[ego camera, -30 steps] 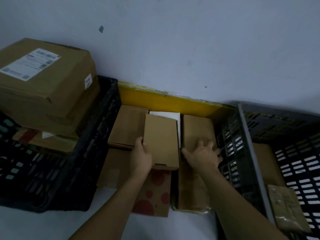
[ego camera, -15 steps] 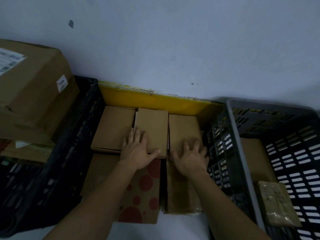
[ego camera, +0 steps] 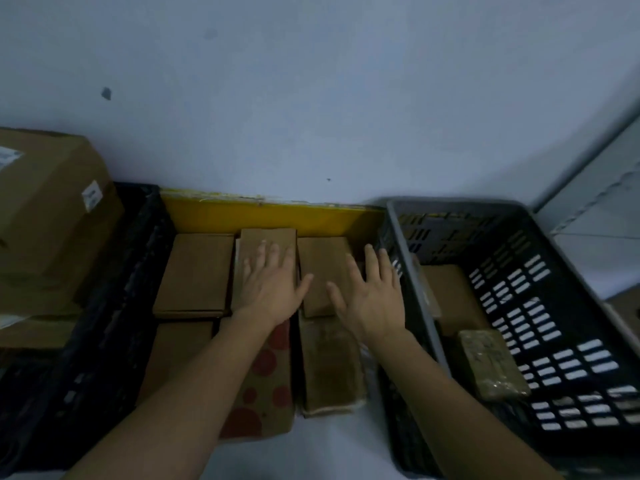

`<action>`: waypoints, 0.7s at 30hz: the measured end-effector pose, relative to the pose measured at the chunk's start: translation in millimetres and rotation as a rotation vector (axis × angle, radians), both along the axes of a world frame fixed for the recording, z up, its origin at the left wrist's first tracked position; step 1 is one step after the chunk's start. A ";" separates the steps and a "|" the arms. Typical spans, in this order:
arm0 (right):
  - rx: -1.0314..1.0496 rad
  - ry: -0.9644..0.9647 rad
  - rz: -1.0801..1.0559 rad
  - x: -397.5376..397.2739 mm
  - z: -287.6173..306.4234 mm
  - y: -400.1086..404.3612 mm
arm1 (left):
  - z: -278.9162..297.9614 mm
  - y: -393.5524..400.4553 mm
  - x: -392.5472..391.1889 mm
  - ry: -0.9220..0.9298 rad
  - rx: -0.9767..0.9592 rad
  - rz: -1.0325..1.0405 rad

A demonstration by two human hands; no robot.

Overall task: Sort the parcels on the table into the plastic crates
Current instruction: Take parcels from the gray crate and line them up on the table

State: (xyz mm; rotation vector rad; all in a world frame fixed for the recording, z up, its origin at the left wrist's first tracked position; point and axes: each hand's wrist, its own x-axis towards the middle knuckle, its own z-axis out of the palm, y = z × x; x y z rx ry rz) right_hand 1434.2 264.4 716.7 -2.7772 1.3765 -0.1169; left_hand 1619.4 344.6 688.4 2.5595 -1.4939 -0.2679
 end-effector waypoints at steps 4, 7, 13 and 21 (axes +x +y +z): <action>-0.189 -0.202 -0.060 -59.1 28.8 -4.1 | 22.8 -21.7 -44.0 -0.015 -0.119 -0.049; -0.205 -0.215 -0.163 -121.0 36.9 -21.9 | 39.4 -36.3 -87.3 0.020 -0.196 -0.108; 0.081 0.102 -0.384 -240.2 10.3 -78.5 | 56.4 -55.1 -172.6 0.035 -0.235 -0.232; 0.545 0.428 -0.201 -300.3 -53.1 -148.6 | 45.8 -95.4 -253.8 -0.076 -0.160 -0.230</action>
